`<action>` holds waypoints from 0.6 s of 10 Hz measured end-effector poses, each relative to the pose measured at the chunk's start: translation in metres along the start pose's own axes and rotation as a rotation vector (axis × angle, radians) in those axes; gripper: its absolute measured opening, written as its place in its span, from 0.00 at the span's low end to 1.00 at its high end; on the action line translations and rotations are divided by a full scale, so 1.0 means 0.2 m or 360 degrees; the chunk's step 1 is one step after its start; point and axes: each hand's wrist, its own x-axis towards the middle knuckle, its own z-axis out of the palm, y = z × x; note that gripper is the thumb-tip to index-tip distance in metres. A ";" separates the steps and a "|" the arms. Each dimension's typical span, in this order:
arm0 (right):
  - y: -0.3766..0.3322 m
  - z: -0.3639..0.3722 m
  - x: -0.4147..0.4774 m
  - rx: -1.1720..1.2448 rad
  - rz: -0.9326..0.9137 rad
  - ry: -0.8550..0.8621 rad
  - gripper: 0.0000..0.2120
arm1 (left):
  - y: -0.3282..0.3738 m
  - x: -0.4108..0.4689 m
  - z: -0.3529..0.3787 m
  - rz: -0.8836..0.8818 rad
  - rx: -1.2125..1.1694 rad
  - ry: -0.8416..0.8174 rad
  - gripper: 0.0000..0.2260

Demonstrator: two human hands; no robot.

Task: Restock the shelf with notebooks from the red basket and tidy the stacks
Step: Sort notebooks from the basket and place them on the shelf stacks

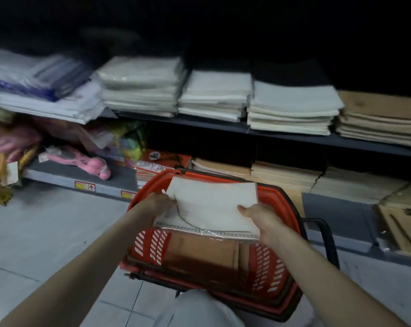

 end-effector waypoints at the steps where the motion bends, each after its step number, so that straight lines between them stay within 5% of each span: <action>1: -0.23 0.00 -0.25 0.0045 -0.0168 -0.0090 0.15 | 0.31 -0.37 -0.12 0.0139 -0.0146 -0.0017 0.09; 2: -0.45 0.00 -0.48 0.0115 -0.0318 -0.0105 0.23 | 0.46 -0.50 -0.22 0.0353 -0.0189 0.0059 0.02; 3: -0.65 0.02 -0.64 0.0213 -0.0446 -0.0138 0.18 | 0.63 -0.66 -0.35 0.0466 -0.0398 0.0085 0.09; 4: -0.79 0.06 -0.76 0.0236 -0.0573 -0.0181 0.24 | 0.73 -0.79 -0.44 0.0506 -0.0659 0.0074 0.12; 5: -0.85 0.09 -0.58 0.0315 -0.0574 -0.0242 0.58 | 0.78 -0.91 -0.50 0.0487 -0.1028 -0.0064 0.07; 6: -0.92 0.15 -0.50 0.0441 -0.0457 -0.0249 0.60 | 0.77 -0.94 -0.55 0.0506 -0.1390 -0.0191 0.16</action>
